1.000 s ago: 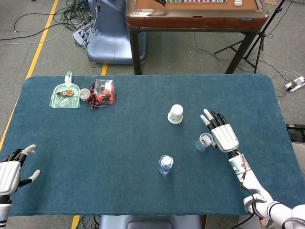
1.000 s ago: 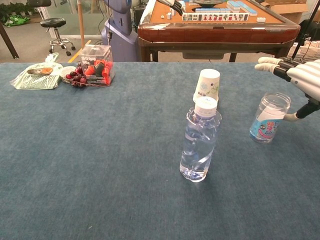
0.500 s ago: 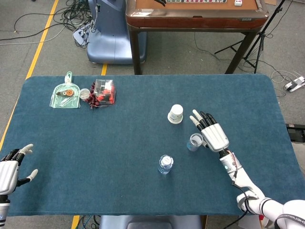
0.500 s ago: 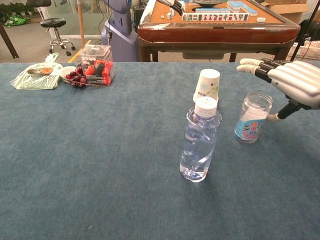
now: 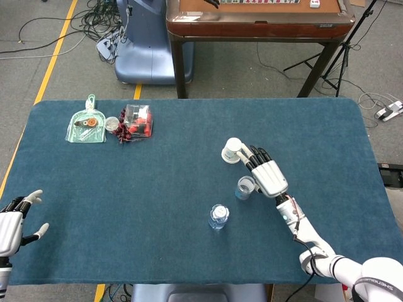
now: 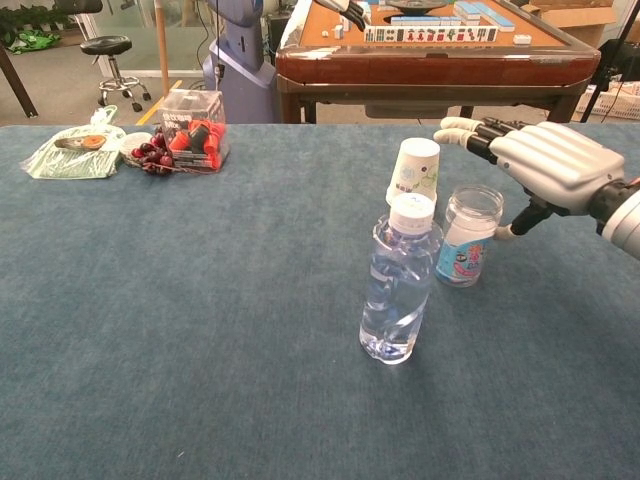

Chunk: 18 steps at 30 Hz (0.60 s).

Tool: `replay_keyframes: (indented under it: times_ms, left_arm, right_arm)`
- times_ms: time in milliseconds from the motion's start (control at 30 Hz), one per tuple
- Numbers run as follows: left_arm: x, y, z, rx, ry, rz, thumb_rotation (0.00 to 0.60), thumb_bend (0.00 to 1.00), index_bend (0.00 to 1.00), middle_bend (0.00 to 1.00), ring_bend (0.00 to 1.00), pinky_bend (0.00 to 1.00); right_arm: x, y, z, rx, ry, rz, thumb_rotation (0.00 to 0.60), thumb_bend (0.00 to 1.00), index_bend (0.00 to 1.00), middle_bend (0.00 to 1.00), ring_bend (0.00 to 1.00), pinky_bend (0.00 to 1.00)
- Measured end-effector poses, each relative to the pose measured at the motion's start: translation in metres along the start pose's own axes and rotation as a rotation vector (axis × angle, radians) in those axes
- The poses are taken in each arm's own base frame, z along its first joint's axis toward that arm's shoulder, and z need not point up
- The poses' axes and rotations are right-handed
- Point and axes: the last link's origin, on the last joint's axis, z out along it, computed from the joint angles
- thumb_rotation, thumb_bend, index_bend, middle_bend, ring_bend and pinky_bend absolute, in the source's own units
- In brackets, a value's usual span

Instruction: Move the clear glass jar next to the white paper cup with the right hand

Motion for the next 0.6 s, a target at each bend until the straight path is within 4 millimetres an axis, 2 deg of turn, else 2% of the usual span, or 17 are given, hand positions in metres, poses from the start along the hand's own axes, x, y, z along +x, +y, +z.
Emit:
replay_keyframes:
  times_ms: [467,600]
  left_arm:
    - [0.001,-0.003,0.000,0.008,-0.002,0.000,0.600,0.23,0.19,0.33,0.25,0.40]
    - [0.001,-0.003,0.000,0.010,-0.004,-0.002,0.600,0.23,0.19,0.33,0.25,0.40]
  right_arm:
    - [-0.002,-0.021,0.019,-0.001,0.025,0.075,0.600,0.00,0.00,0.00,0.00,0.15]
    - [0.001,-0.020,0.016,0.000,0.041,0.066,0.600,0.00,0.00,0.00,0.00,0.15]
